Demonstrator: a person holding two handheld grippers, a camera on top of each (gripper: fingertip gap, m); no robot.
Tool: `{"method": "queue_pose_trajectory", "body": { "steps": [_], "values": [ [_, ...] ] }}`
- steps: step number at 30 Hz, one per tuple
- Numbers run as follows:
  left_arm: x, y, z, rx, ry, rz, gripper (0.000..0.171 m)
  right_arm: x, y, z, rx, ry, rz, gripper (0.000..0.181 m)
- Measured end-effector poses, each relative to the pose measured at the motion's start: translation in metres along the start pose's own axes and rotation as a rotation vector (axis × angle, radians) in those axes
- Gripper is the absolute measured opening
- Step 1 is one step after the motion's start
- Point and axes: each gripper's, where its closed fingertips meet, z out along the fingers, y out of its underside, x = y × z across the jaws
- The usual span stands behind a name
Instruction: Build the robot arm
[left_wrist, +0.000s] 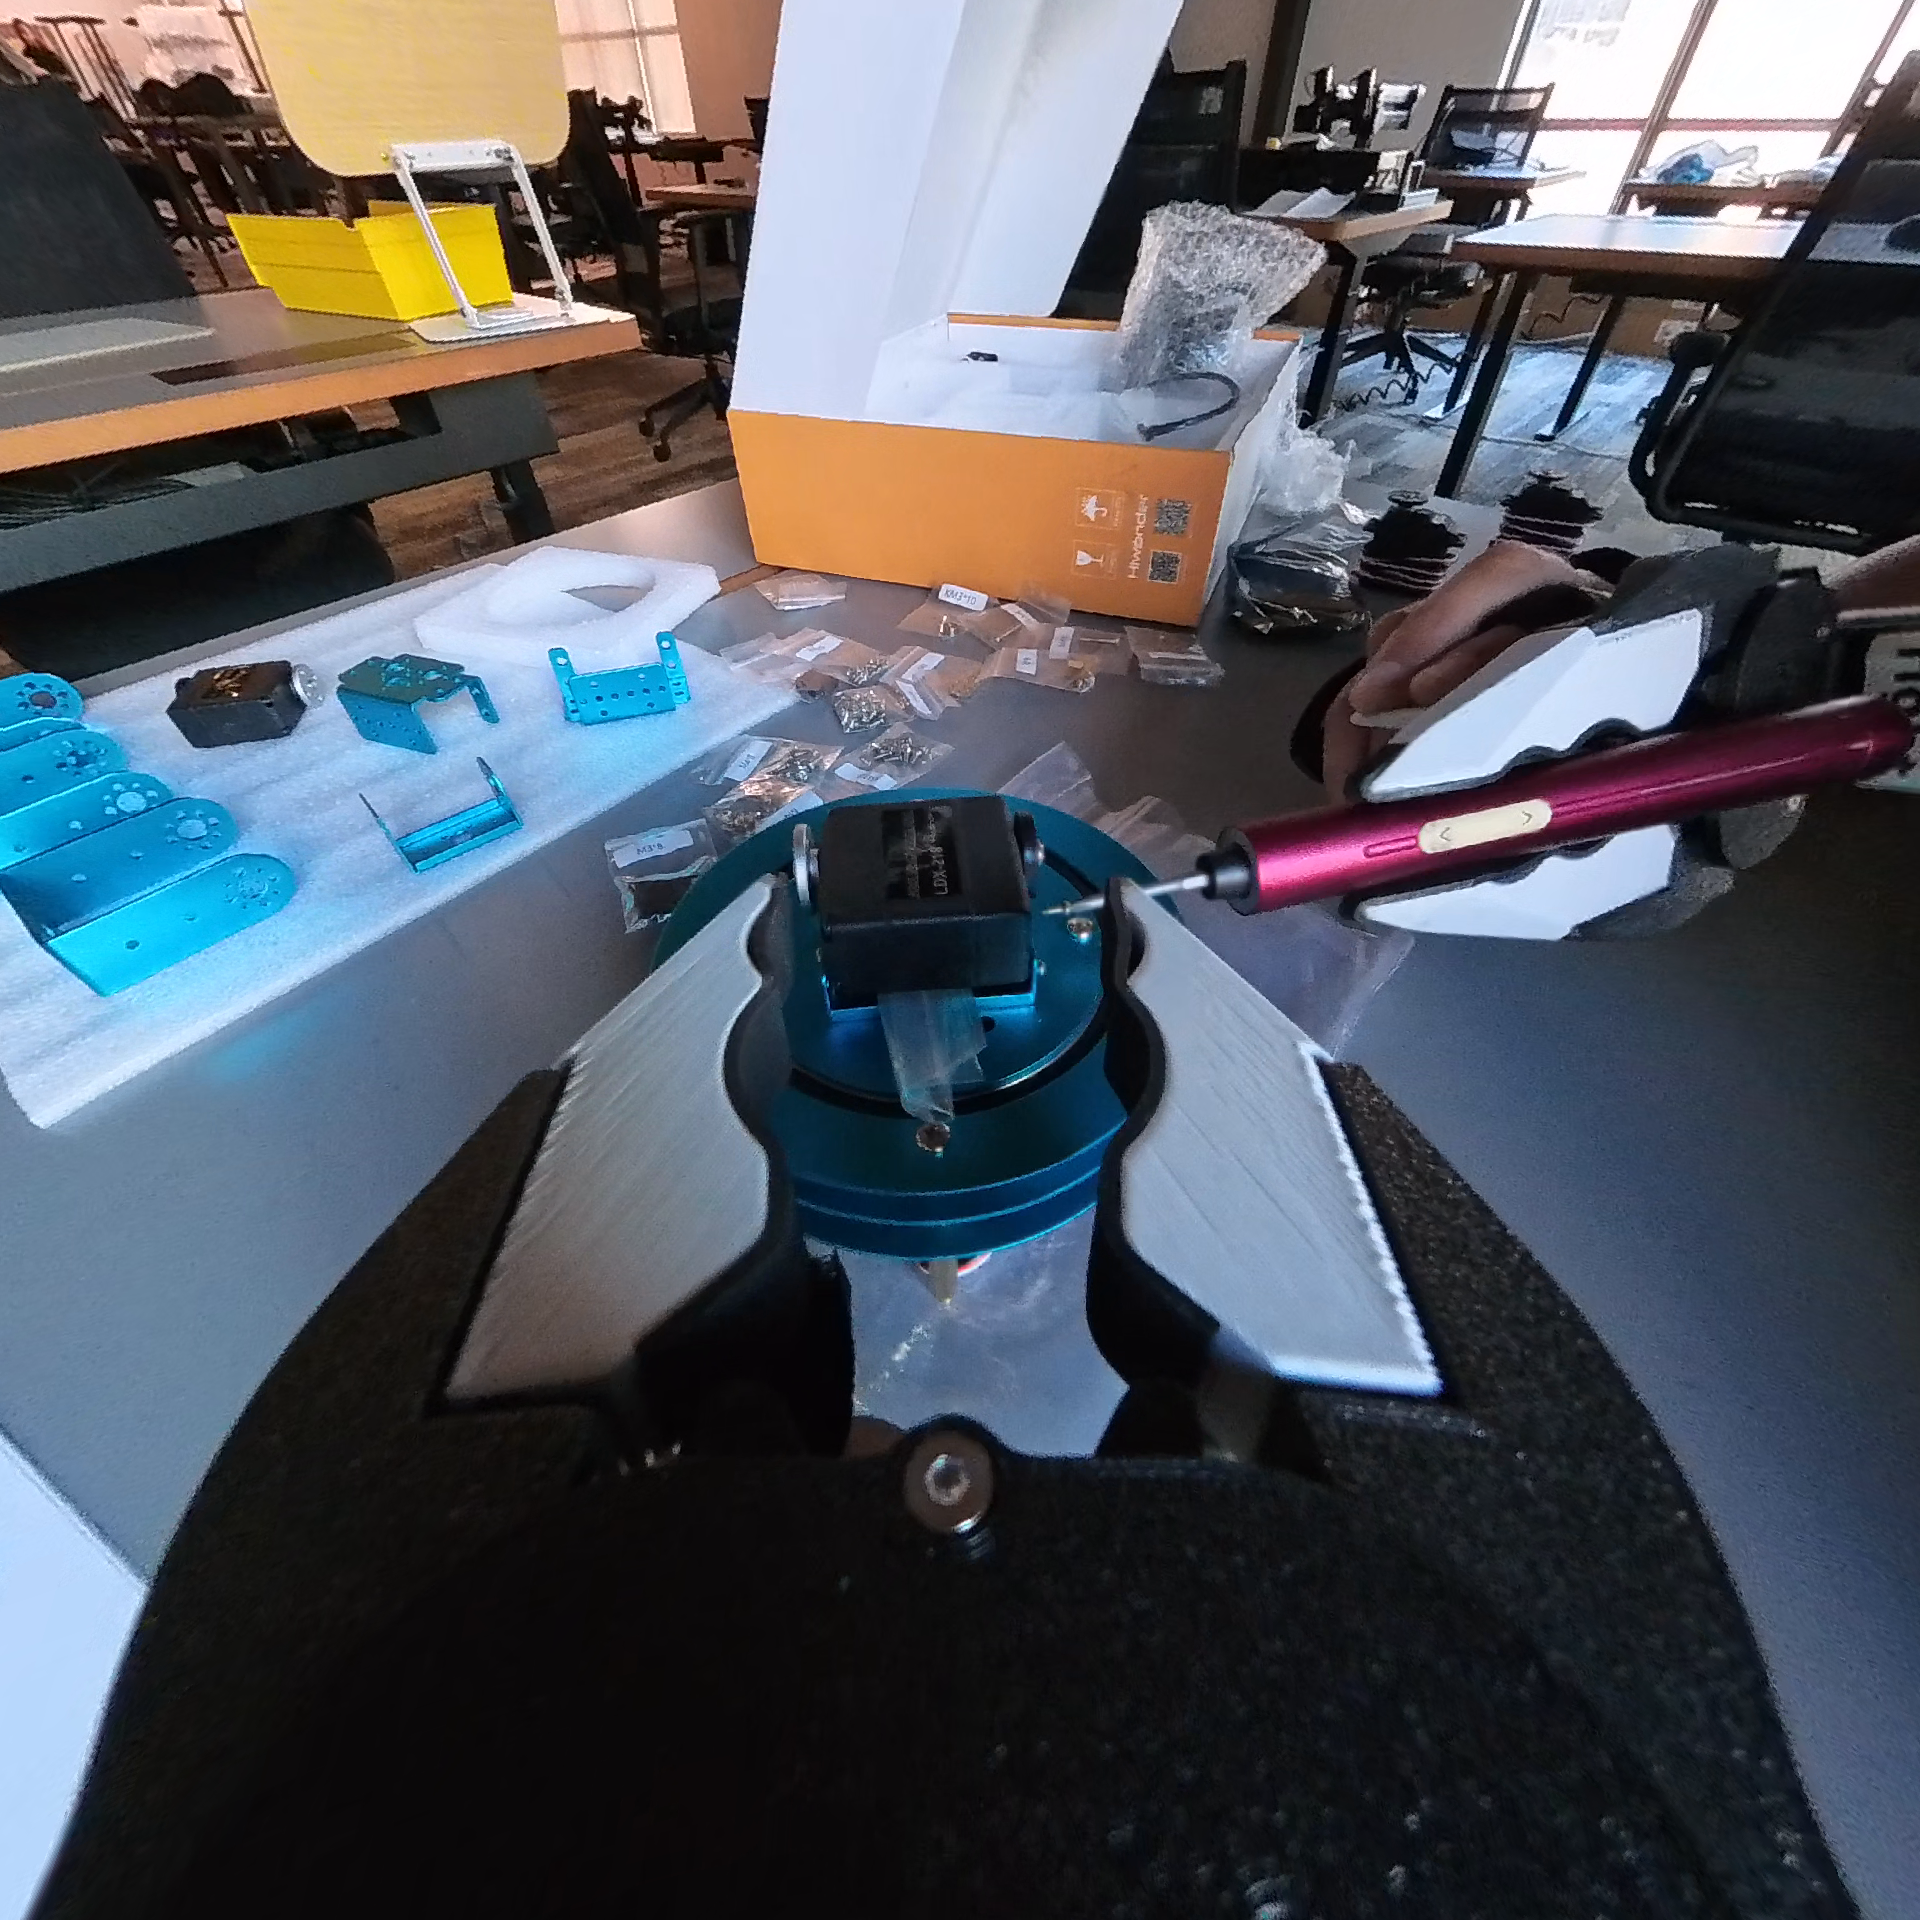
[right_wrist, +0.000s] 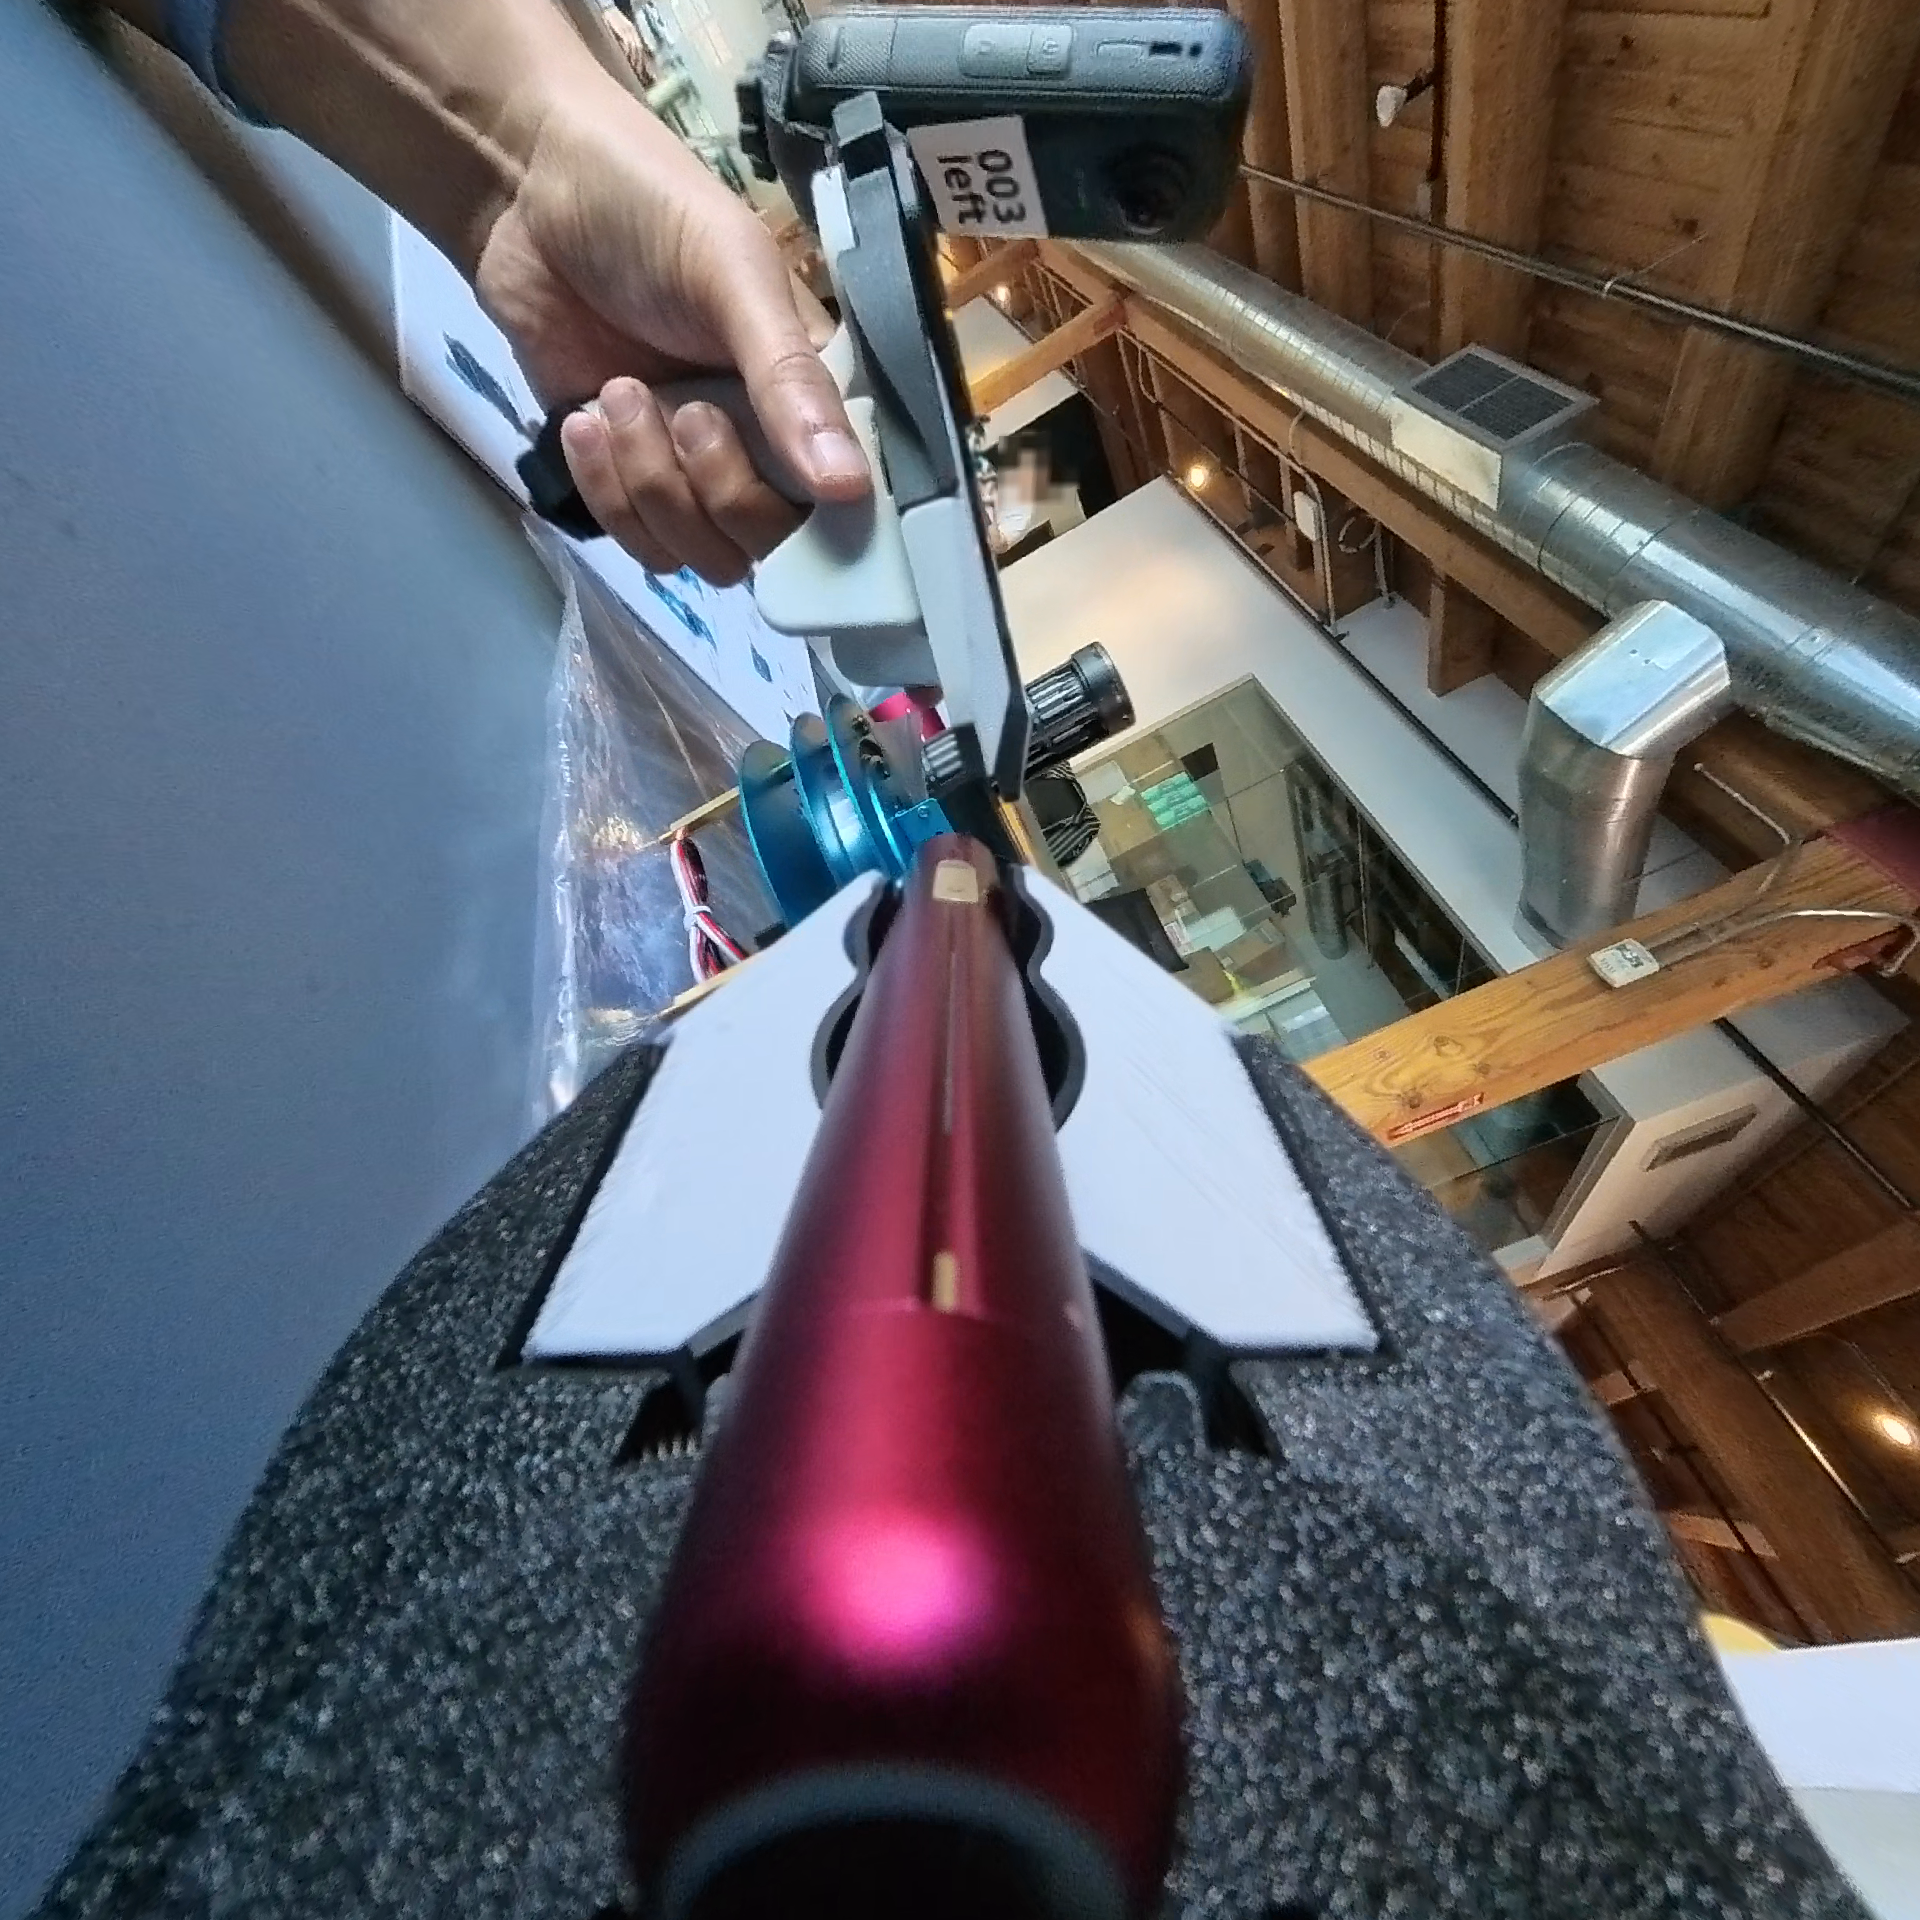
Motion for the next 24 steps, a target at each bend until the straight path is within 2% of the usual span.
{"method": "queue_pose_trajectory", "body": {
  "steps": [9,24],
  "values": [
    [-0.0049,0.0062,0.005,0.0,0.009,-0.004,0.042,-0.0016,0.0024,0.0042,-0.003,-0.019,0.014,0.022],
    [-0.0047,0.0092,0.0062,-0.002,-0.006,0.013,0.041,0.0018,0.0037,0.0028,-0.008,-0.02,0.05,0.023]
  ]
}}
